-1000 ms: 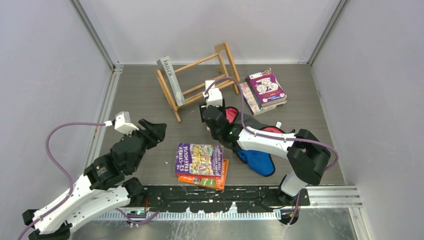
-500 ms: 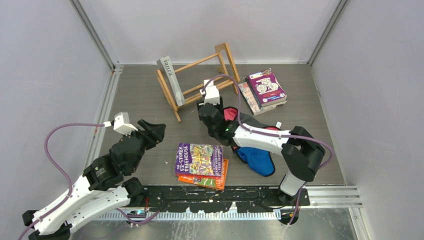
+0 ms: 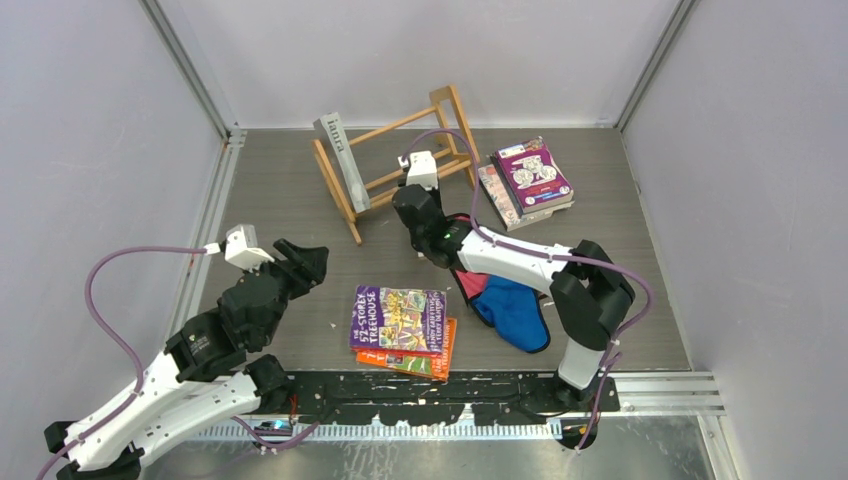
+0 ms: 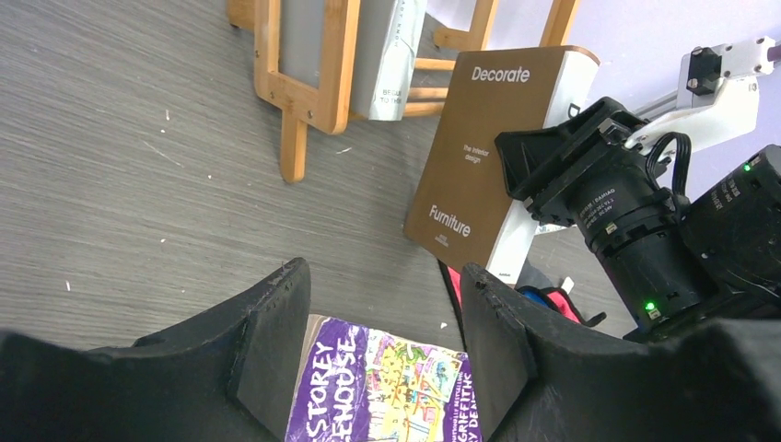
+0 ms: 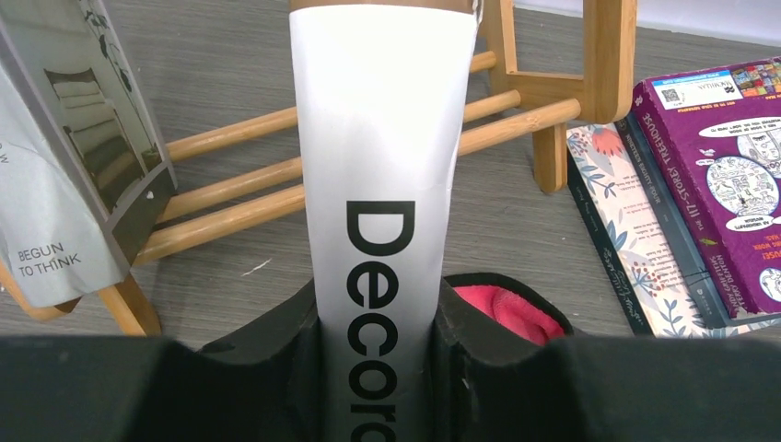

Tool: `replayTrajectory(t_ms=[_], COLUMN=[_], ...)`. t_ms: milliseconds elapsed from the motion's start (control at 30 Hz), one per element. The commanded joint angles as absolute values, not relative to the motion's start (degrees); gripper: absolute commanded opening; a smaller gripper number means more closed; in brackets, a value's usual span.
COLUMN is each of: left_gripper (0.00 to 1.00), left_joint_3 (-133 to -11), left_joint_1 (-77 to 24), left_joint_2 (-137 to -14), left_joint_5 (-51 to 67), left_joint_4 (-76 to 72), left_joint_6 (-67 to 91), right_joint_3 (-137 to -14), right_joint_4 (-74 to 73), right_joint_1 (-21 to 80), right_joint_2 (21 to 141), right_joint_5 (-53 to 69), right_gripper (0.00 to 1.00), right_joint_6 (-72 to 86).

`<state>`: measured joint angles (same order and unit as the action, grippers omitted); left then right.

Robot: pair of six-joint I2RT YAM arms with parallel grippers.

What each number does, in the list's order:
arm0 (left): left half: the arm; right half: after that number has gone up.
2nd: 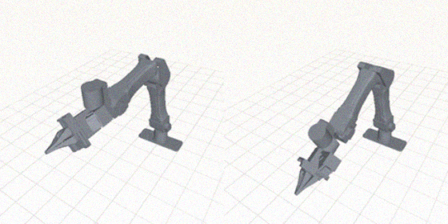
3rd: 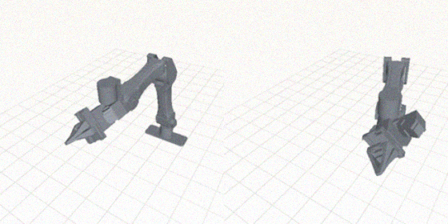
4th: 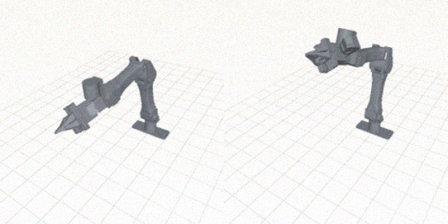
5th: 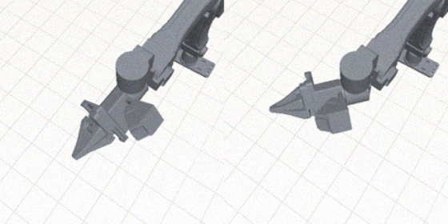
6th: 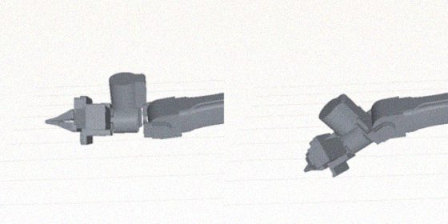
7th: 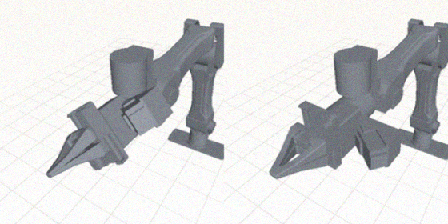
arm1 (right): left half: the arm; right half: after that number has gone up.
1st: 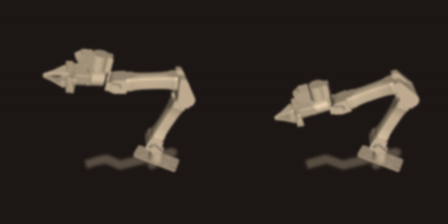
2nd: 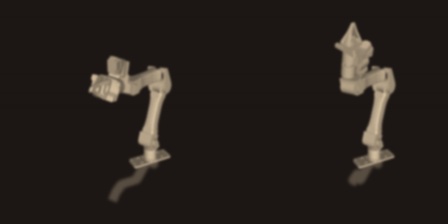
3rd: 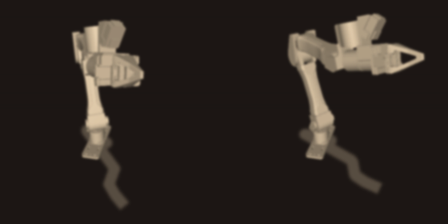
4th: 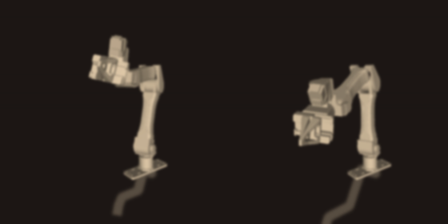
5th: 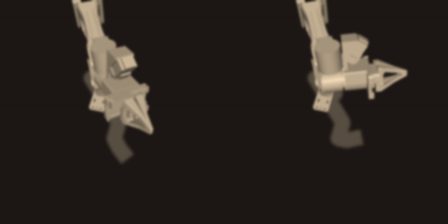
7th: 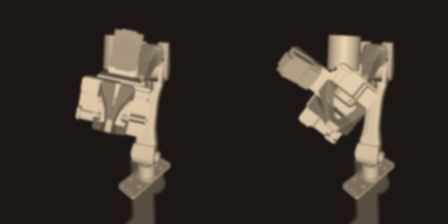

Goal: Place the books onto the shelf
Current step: Adjust the book on the shelf, then place the book on the shelf.

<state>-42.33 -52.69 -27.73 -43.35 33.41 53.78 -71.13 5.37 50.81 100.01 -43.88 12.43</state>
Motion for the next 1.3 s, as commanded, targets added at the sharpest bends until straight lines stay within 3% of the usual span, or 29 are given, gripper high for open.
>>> replayTrajectory(t_ms=[0,167,700,1267], left_gripper=[0.61,0.61,0.61,0.61], left_joint_3=[-43.2,-43.1,-44.1,-47.6], left_joint_1=[-52.4,-52.4,-52.4,-52.4], left_joint_2=[-26.8,-26.4,-25.9,-26.7], left_joint_5=[-45.5,-45.4,-46.5,-46.3], left_joint_4=[32.9,33.5,35.0,37.6], left_joint_6=[53.0,53.3,53.2,51.5], right_joint_3=[-73.4,-71.8,-75.3,-97.4], right_joint_4=[4.0,5.0,4.0,7.5], right_joint_1=[50.2,50.2,51.1,48.2], right_joint_2=[99.7,97.4,86.5,102.7], right_joint_5=[-42.5,-41.0,-35.0,-25.0], right_gripper=[0.34,0.28,0.29,0.30], right_joint_6=[13.5,12.6,6.7,1.1])
